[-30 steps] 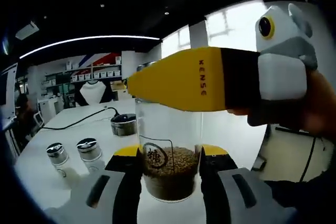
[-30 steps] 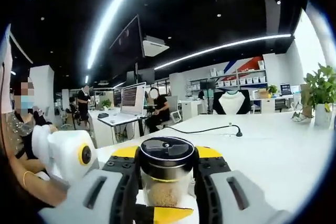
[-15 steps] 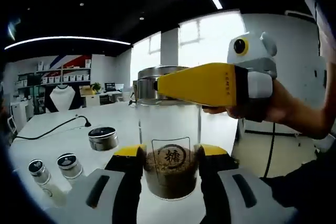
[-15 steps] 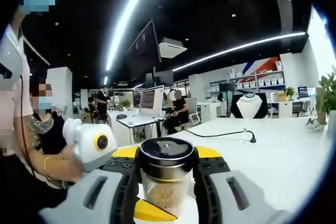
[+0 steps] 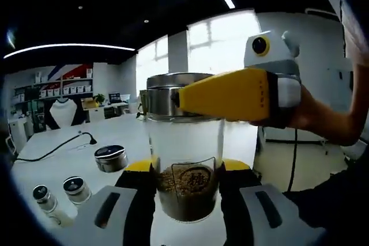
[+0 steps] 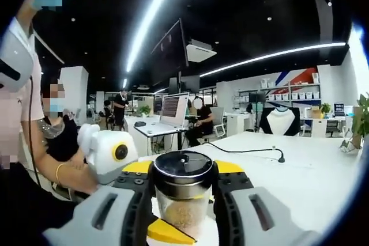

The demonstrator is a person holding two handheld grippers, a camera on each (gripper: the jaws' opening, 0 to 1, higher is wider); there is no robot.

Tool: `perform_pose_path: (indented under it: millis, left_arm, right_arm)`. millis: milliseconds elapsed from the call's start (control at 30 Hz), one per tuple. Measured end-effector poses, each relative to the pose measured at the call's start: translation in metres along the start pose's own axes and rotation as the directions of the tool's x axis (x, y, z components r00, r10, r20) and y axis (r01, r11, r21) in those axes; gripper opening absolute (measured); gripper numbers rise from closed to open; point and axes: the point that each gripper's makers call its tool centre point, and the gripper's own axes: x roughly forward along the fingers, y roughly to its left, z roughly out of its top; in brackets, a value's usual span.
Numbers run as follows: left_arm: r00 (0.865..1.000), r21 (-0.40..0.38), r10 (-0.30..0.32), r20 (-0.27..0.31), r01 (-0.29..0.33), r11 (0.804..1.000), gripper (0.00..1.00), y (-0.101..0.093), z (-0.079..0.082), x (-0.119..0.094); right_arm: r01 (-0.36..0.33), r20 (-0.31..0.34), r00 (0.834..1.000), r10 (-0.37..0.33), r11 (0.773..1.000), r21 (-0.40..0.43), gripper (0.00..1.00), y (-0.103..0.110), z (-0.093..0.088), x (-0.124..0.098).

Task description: Rotate the seasoning bottle until the label or dispensing opening points toward the visible target arrow and the bottle remains upright within the marked orientation range

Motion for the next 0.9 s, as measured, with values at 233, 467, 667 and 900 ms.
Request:
perform_pose_path:
  millis: [233, 467, 667, 900]
  left_arm:
    - [0.989, 0.005, 0.14, -0.043, -0.14, 0.99, 0.45, 0.017, -0.007, 0.004]
    - [0.962, 0.015, 0.271, -0.027, -0.27, 0.963, 0.44, 0.027, -0.008, 0.006]
    - [0.938, -0.02, 0.347, 0.001, -0.347, 0.938, 0.44, 0.032, -0.006, 0.003]
    - [0.944, 0.03, 0.327, 0.032, -0.328, 0.944, 0.45, 0.032, -0.004, 0.005]
  right_arm:
    - [0.183, 0.028, 0.982, -0.186, 0.979, 0.087, 0.36, -0.017, -0.008, 0.001]
    - [0.286, 0.001, 0.958, -0.286, 0.956, 0.067, 0.37, -0.022, -0.011, 0.01]
    - [0.321, 0.002, 0.947, -0.322, 0.944, 0.082, 0.37, -0.021, -0.012, 0.014]
    - [0.296, 0.0, 0.955, -0.298, 0.948, 0.115, 0.36, -0.027, -0.011, 0.011]
